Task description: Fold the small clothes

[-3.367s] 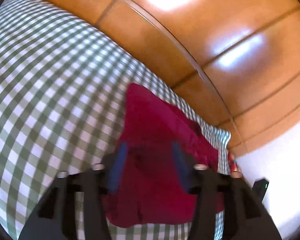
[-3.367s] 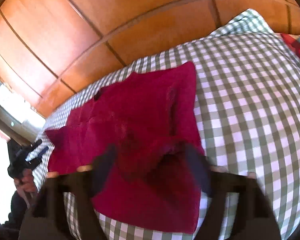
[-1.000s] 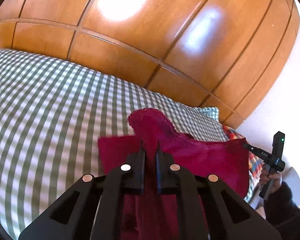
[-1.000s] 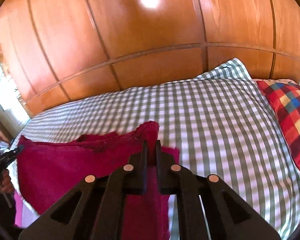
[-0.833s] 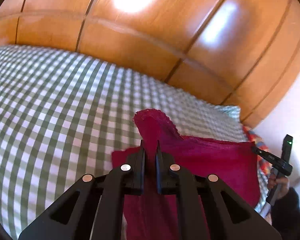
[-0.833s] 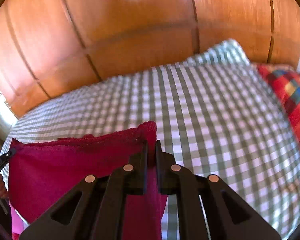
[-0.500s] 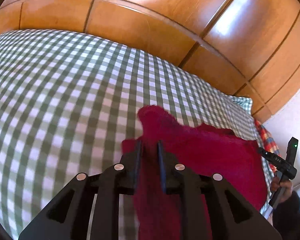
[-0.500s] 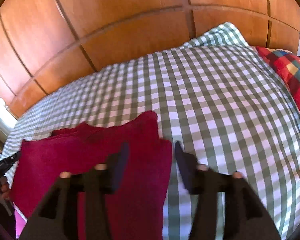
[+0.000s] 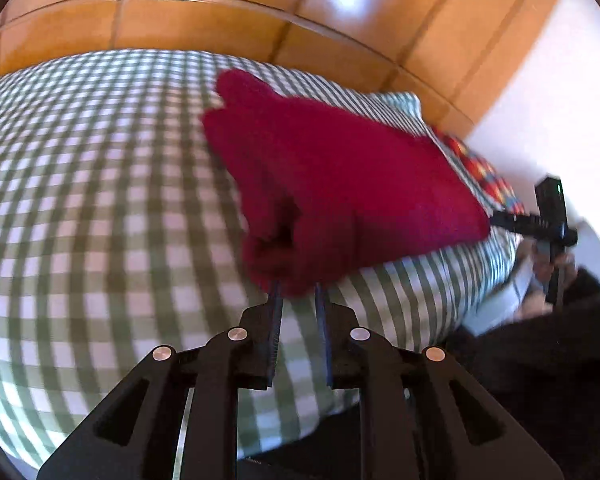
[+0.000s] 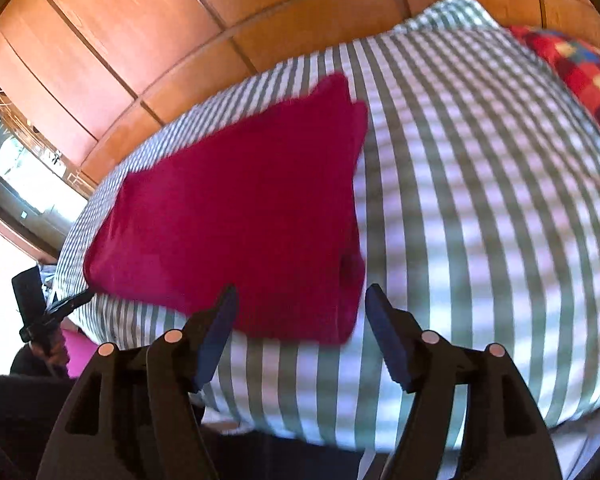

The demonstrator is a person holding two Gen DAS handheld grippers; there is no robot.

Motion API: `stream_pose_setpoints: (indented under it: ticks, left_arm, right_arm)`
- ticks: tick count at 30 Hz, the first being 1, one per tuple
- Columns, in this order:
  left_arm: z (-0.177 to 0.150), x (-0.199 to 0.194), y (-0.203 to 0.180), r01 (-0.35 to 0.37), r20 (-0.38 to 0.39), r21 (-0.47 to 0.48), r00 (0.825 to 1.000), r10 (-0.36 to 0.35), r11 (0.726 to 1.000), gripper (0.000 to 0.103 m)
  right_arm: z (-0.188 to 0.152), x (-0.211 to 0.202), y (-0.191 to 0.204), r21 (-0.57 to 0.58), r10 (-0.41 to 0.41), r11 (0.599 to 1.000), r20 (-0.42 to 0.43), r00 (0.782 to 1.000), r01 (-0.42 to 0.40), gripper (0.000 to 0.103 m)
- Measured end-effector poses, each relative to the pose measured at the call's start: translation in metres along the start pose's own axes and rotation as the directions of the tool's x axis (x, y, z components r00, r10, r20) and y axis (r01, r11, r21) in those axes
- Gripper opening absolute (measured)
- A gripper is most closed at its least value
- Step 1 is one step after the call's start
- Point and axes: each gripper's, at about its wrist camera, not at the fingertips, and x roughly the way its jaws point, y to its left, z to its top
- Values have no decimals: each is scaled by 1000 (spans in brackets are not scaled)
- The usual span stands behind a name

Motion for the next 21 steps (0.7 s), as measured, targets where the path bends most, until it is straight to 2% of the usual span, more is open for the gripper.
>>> stream_pose_setpoints:
  ticks: [6,8,10,14,15,17,20,21]
  left_arm:
    - [7,17,-2,-26,5,64,1000,26,998,15]
    - [9,18,-1,-31,-2,78,1000,31,996,15]
    - [9,15,-2,-33,-3,103,999,34,994,15]
    - [9,8,-4,-24,-3,128,1000,25,991,15]
    - [9,10,-5,-33,-4,136,999,34,990,17]
    - [11,16,-5,-45,-10,140,999,46,989,49]
    - [16,23,0,-52,-4,120,999,53,991,50]
    - [17,23,1,-51,-2,117,999,52,992,45]
  right_arm:
    - [-13,14,-2,32,-20,999,-15,1000,21,65]
    - [-12,18,-4,33,-24,999,-17,1000,25,62]
    - [-11,22,-2,25,-33,999,-24,999,33,51]
    - [-8,28,-2,8,-53,999,-31,998,54,39]
    - [-8,29,-3,7,-57,998,-30,998,57,33]
    - [-7,29,-2,-7,-61,998,-30,998,61,27]
    - [-5,27,3,-41,-87,996,-30,996,85,19]
    - [-4,26,5,-50,-94,994,-27,995,92,17]
